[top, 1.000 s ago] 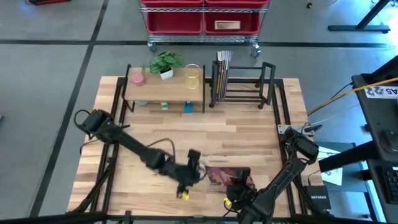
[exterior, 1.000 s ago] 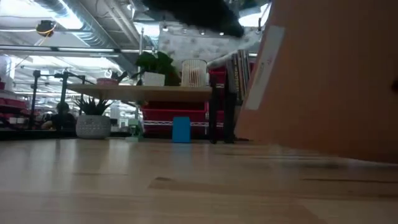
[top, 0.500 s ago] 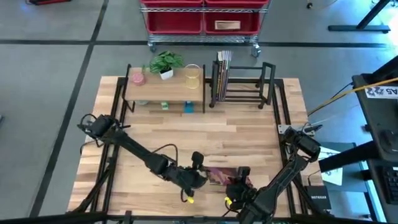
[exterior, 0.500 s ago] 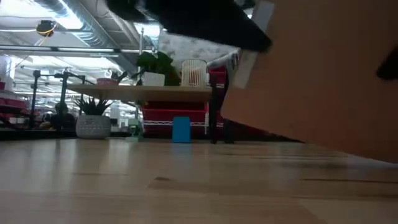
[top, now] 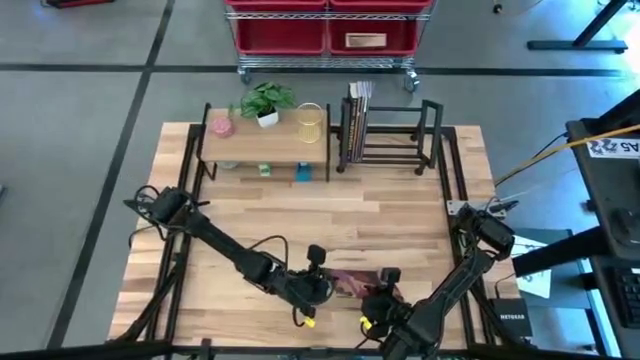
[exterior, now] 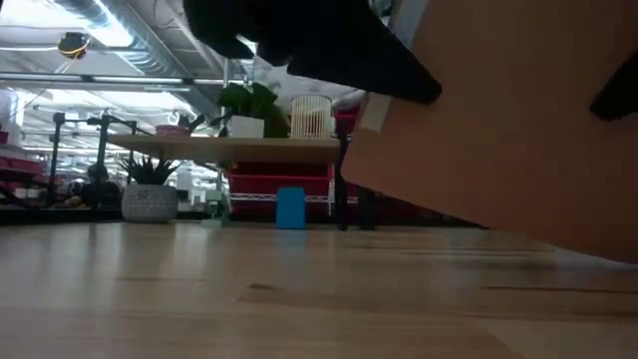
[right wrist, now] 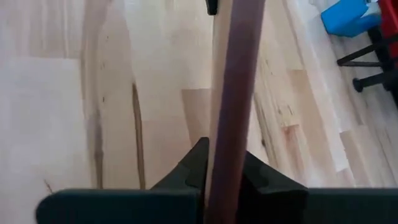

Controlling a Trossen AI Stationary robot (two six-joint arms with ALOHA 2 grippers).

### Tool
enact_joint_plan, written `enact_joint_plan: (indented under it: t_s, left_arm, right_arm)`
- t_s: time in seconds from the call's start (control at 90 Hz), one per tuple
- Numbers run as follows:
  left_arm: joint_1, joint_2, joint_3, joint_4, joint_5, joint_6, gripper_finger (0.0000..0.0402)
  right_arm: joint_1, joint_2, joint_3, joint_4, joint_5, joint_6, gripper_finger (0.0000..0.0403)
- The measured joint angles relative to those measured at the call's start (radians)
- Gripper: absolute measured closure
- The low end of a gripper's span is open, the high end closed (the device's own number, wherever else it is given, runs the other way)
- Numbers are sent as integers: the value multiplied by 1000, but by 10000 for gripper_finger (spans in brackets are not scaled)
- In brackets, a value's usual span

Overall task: Stock shelves
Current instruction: Put the red purple book on the bookshelf

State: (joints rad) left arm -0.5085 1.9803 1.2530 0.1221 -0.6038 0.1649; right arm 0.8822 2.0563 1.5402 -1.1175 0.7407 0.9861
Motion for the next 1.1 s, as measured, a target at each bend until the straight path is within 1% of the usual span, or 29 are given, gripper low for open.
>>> enact_joint_plan:
  t_s: [0.122,0.211,0.267,0.411,0.467,0.522,0.622,0.878,1.1]
  left_arm:
    - [0,-1,1,-16,-12,-6,397]
    - [0,-1,1,-27,-22,-9,398]
    - [3,-1,1,-38,-26,-18,398]
    - [4,-1,0,-41,-33,-23,400]
    - [6,-1,0,-40,-34,-23,400]
    - [8,-1,0,-41,-34,-24,400]
    - [12,-1,0,-51,-33,-36,400]
    - [13,0,0,-104,-66,-54,401]
    - [14,0,-1,-107,-70,-64,401]
  right_arm:
    - [-1,0,0,12,0,-3,386]
    - [0,0,1,32,13,-14,367]
    - [0,0,1,37,20,-21,343]
    - [0,0,2,44,27,-30,264]
    - [-6,0,2,43,27,-30,243]
    - [-6,0,2,46,27,-33,233]
    - [-7,0,2,52,38,-46,231]
    - [-11,0,55,21,106,-79,250]
    - [-44,-1,58,8,96,-78,271]
